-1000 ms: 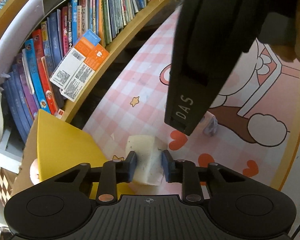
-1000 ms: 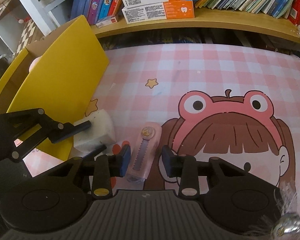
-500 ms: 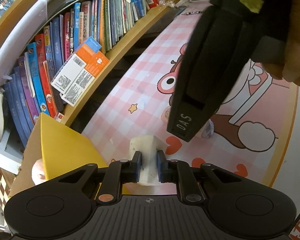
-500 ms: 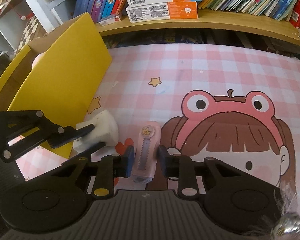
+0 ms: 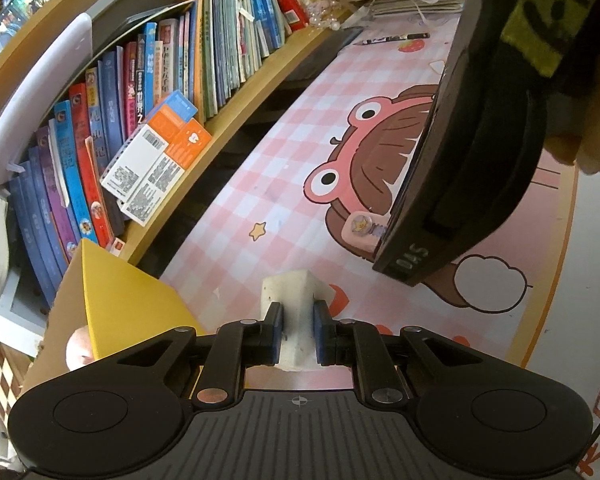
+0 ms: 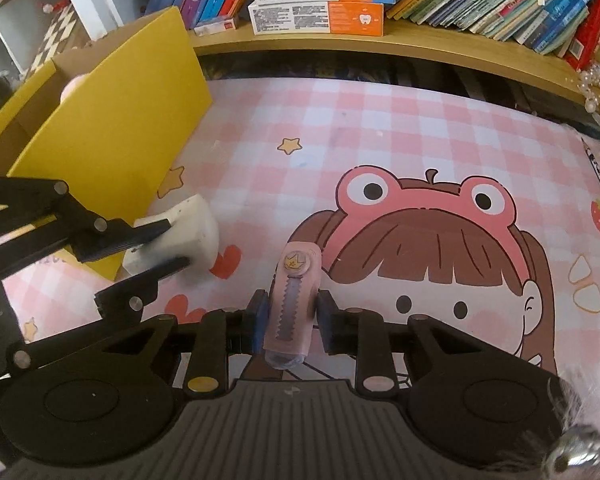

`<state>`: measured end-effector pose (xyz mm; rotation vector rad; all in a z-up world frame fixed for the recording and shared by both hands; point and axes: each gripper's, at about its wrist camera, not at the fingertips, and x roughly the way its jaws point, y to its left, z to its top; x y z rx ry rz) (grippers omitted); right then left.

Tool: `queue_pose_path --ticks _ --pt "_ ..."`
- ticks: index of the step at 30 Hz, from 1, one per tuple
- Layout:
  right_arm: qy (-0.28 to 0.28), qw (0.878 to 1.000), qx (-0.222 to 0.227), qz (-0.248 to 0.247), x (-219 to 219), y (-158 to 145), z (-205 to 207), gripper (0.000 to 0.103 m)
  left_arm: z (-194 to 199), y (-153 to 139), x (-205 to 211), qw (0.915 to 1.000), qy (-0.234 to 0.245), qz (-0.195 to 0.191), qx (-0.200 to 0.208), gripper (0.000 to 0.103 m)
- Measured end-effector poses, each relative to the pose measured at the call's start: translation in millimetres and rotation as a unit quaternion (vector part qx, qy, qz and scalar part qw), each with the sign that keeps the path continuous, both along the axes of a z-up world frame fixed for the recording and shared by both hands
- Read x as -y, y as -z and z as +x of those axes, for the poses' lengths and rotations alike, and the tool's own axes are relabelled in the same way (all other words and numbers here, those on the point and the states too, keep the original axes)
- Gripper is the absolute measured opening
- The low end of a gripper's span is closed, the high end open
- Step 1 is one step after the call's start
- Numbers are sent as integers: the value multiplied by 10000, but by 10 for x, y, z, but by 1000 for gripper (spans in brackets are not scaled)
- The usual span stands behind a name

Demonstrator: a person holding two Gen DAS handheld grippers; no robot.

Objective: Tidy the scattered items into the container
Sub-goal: 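Lift the cream block with the left tool while the right tool grasps the pink strap, then carry the cream block and pink strap over the yellow box with both tools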

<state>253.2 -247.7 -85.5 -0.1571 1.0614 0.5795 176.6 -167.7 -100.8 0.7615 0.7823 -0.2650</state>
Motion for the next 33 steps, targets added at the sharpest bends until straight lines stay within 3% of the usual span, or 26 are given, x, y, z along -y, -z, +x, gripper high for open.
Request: queue_pose_path --ticks 14,33 --pt "30 10000 39 -28 60 -40 -93 23 -82 -66 13 9999 11 -157 -54 14" --pt "377 9991 119 154 357 -316 -636 23 -608 -374 106 9990 293 -282 192 14"
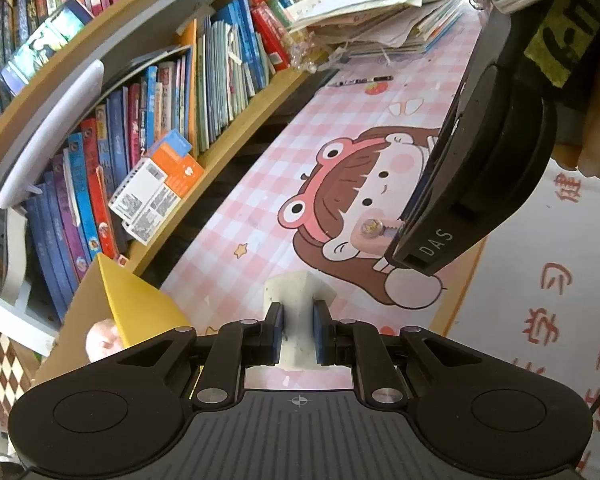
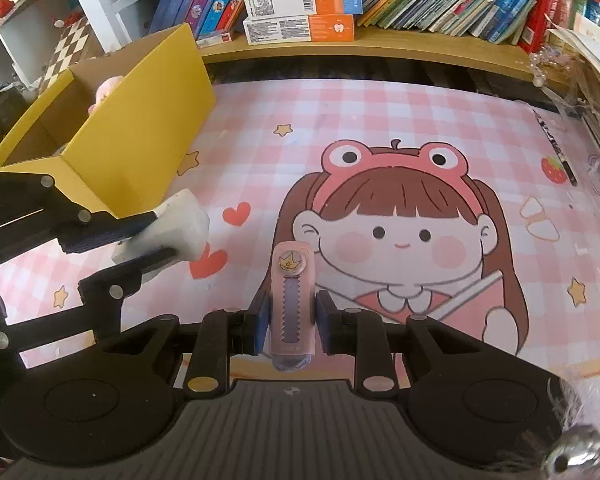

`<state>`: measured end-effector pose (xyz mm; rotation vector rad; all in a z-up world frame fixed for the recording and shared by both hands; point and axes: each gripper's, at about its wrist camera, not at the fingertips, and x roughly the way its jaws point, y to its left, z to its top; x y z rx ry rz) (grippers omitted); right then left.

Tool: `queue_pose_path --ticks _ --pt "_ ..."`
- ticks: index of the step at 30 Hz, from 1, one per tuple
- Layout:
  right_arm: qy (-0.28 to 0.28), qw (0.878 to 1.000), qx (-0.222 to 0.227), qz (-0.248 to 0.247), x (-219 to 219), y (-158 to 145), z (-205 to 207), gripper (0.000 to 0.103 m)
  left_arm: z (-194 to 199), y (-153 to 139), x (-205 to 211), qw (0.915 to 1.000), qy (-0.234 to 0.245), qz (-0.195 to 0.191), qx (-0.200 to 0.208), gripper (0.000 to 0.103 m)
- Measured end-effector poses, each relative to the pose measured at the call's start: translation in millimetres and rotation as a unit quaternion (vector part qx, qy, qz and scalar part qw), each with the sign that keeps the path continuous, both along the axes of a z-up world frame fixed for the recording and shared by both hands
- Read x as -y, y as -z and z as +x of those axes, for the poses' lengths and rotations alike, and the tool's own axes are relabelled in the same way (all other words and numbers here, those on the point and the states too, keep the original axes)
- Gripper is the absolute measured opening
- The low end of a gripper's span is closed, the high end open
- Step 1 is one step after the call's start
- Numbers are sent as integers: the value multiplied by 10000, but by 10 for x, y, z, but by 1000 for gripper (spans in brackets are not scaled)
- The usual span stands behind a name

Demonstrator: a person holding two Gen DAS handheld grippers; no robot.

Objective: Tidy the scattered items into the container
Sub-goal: 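Carry the cream block and pink strap over the yellow box with both tools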

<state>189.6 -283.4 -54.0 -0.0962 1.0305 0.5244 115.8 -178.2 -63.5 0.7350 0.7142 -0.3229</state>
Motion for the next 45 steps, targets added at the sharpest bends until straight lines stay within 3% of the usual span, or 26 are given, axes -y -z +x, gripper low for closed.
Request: queue_pose_path --ticks 10,29,45 --pt "79 9998 115 157 80 -174 -343 23 -313 -198 -37 9997 51 -141 184 14" --pt "338 9989 276 154 84 -333 -847 23 -702 -362 -276 9972 19 -745 100 14" --pt "306 9989 330 151 -130 -404 -1021 23 -855 -470 -534 9961 -43 -855 218 14"
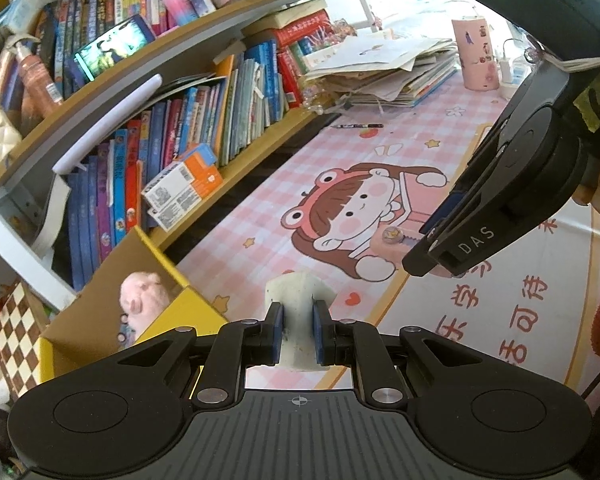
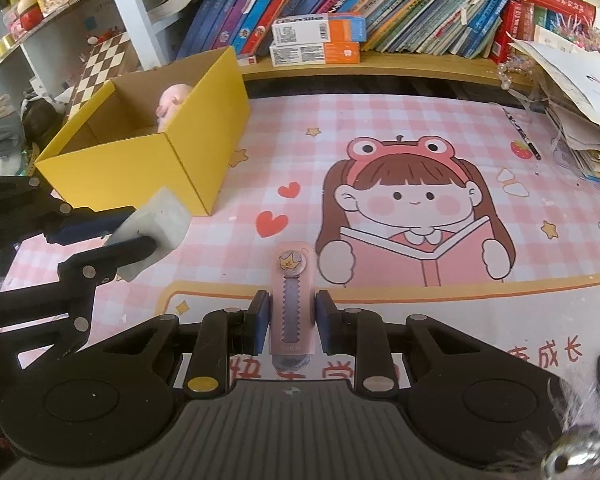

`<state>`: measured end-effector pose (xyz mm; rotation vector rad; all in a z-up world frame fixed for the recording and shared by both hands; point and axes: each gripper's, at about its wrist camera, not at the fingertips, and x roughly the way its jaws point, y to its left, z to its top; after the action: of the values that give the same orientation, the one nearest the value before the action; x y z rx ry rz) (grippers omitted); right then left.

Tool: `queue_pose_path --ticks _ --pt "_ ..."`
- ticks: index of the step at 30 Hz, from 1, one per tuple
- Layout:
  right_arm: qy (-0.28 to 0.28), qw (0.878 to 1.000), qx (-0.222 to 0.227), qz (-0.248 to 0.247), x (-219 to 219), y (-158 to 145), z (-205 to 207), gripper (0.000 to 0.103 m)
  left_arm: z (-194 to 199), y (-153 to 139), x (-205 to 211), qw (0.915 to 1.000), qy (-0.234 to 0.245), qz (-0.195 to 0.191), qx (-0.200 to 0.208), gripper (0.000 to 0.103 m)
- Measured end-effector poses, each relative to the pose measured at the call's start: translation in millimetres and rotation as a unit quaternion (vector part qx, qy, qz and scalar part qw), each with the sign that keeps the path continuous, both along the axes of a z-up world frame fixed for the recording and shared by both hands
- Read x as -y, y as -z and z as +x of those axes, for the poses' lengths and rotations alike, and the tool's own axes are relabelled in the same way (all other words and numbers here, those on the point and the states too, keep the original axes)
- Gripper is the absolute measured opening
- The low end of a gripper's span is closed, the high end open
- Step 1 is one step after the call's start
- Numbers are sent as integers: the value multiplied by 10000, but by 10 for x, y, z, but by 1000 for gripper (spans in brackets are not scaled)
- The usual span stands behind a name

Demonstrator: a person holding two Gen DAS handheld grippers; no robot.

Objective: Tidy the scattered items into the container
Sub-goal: 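Carry the cream block and pink strap over the yellow box with both tools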

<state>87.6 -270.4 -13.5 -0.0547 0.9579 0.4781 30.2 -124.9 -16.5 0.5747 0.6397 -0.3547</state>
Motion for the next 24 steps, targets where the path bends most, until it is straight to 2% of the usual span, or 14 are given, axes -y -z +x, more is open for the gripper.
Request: queue_pose_path --ticks 14,24 --pt "-658 9978 -80 64 -517 9 -43 23 -119 -58 -442 9980 -593 -172 -114 14" --pt "-1074 9942 71 -13 -839 -105 -1 23 -113 -171 -763 9936 -1050 -405 -5 14"
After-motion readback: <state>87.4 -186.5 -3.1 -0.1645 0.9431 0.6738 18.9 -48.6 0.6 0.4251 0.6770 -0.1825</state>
